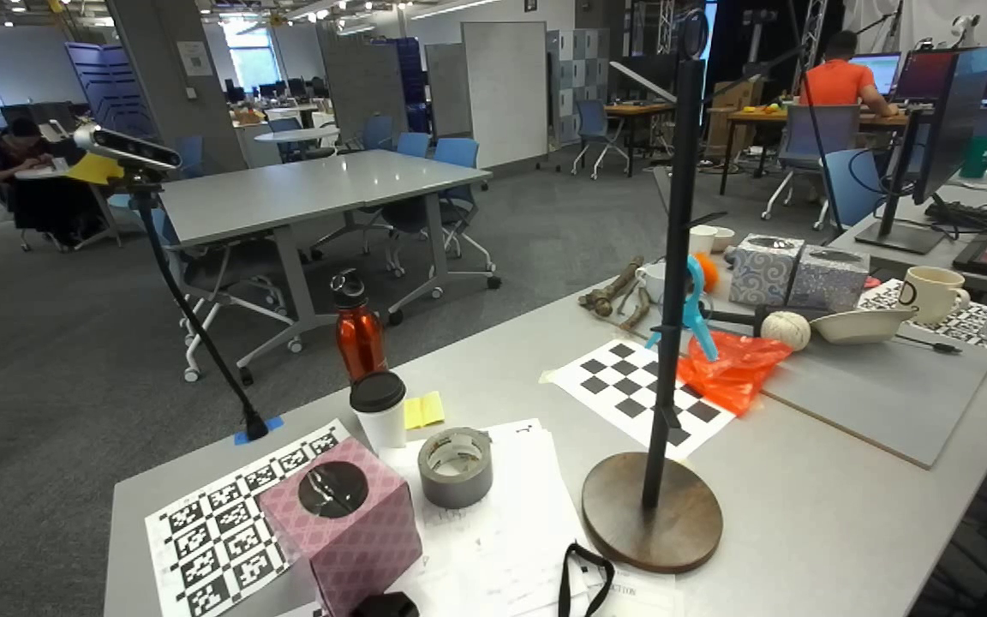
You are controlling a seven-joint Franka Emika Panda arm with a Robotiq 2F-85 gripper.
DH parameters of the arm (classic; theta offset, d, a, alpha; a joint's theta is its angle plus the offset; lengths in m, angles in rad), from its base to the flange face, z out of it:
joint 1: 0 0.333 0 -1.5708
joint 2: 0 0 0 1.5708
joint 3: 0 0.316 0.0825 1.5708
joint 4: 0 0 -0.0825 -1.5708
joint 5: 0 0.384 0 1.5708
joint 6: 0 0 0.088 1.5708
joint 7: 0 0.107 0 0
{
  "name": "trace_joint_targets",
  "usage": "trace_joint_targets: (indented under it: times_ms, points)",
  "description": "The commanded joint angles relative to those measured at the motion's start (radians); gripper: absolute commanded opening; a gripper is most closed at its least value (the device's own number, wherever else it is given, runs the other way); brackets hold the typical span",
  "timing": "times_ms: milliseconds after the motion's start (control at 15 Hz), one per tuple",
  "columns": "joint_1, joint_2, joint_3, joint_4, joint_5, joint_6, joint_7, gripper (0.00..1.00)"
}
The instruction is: Take the peg from the black pole and put it upright on the table
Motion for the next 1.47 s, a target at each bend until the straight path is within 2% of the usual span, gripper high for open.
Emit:
trace_joint_targets:
  times_ms: [0,800,1400]
  points:
    - [-0.011,0.001,0.009,0.003,0.006,-0.004,-0.005,1.00]
    - [-0.011,0.001,0.009,0.003,0.006,-0.004,-0.005,1.00]
    - [-0.038,0.085,-0.003,0.079,-0.050,0.002,-0.029,1.00]
